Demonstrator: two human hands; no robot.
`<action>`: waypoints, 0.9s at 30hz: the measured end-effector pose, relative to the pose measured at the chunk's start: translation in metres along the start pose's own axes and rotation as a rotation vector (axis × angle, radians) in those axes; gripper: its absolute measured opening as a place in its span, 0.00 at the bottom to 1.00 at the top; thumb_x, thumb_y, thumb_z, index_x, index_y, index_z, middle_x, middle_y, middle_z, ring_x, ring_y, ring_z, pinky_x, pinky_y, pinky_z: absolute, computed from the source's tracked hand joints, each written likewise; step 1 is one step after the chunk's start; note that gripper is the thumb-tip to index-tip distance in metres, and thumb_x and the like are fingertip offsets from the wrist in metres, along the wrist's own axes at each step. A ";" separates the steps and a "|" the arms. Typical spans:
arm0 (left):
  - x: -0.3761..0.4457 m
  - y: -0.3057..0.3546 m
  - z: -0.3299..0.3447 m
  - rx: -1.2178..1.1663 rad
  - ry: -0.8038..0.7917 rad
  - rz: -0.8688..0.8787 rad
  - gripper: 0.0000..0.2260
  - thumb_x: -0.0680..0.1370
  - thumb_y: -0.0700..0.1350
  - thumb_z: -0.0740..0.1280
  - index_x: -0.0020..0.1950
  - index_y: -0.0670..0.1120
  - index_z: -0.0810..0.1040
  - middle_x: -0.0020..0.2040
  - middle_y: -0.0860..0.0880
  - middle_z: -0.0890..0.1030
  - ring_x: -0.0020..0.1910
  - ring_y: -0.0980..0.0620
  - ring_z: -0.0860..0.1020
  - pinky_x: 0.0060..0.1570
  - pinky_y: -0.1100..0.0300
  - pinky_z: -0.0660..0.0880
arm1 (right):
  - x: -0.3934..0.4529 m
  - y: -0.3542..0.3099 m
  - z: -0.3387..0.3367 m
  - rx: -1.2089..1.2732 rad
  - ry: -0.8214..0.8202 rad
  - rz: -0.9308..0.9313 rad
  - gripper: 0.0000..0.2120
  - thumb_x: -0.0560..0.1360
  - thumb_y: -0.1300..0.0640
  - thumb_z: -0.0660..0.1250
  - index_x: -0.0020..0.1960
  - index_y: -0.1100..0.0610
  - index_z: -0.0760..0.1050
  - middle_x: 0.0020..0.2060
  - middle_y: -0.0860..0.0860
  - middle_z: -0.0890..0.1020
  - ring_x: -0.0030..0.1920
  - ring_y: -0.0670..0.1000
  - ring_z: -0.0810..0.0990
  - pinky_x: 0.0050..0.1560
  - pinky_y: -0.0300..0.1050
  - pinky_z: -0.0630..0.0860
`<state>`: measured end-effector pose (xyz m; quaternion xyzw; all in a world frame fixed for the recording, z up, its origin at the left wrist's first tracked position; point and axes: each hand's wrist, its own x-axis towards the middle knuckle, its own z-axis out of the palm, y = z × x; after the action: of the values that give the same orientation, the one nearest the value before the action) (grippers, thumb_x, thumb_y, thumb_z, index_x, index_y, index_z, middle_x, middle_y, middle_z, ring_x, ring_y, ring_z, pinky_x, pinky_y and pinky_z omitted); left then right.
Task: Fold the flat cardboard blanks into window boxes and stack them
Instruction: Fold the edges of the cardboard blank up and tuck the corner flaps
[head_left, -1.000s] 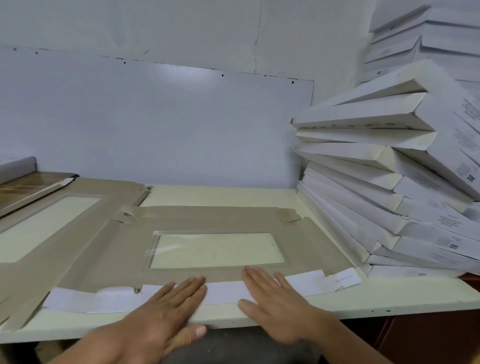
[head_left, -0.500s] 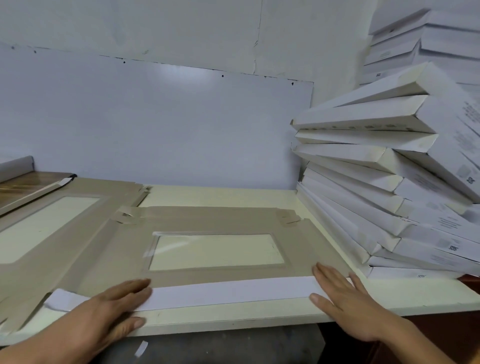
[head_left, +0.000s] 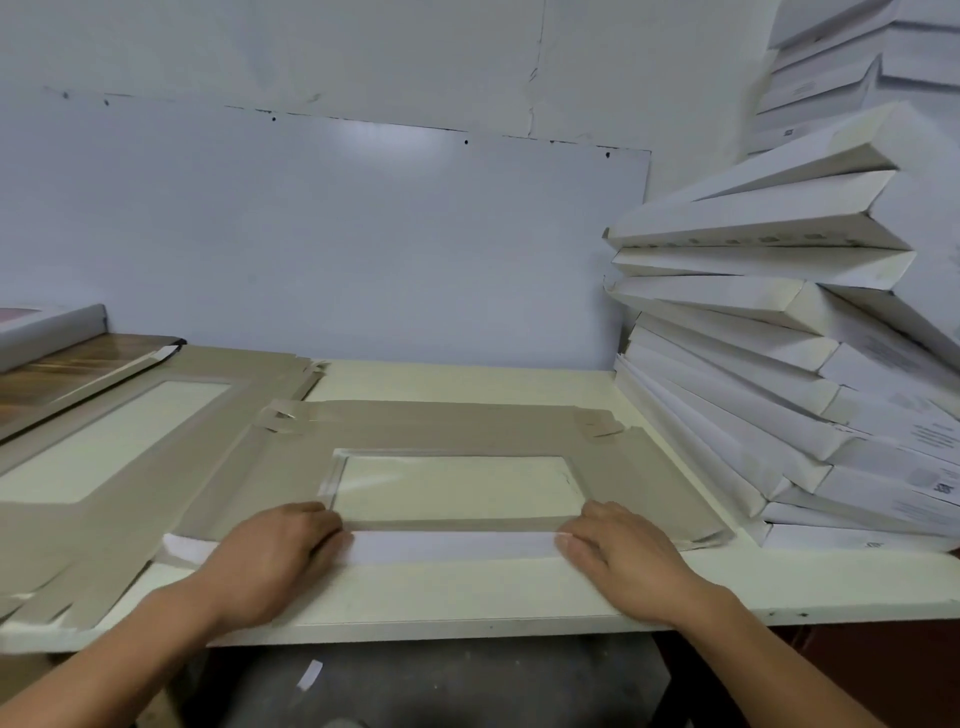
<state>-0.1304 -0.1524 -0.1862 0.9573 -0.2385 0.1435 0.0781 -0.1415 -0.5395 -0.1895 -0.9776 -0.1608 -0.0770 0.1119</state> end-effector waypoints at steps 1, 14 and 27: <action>0.008 0.005 0.005 0.070 -0.009 -0.058 0.16 0.81 0.60 0.47 0.43 0.52 0.66 0.41 0.52 0.77 0.41 0.51 0.76 0.41 0.55 0.68 | 0.006 -0.003 0.001 -0.025 -0.011 0.018 0.19 0.83 0.42 0.47 0.47 0.46 0.74 0.40 0.44 0.75 0.43 0.47 0.74 0.45 0.44 0.71; 0.070 0.053 0.062 -0.006 -0.338 -0.206 0.31 0.79 0.65 0.38 0.80 0.54 0.40 0.80 0.55 0.41 0.79 0.53 0.39 0.76 0.44 0.41 | 0.069 -0.050 0.045 -0.097 -0.324 0.036 0.27 0.81 0.35 0.36 0.78 0.37 0.34 0.79 0.40 0.38 0.78 0.50 0.33 0.73 0.66 0.31; 0.012 -0.065 0.016 0.273 -0.196 -0.395 0.28 0.78 0.66 0.34 0.77 0.62 0.34 0.80 0.52 0.37 0.78 0.49 0.35 0.75 0.39 0.39 | -0.009 0.072 -0.027 -0.288 -0.101 -0.002 0.26 0.75 0.27 0.41 0.60 0.36 0.69 0.55 0.37 0.70 0.56 0.43 0.69 0.53 0.39 0.64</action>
<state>-0.0851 -0.1045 -0.2032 0.9963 -0.0318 0.0630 -0.0489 -0.1292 -0.6152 -0.1792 -0.9860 -0.1543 -0.0503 -0.0379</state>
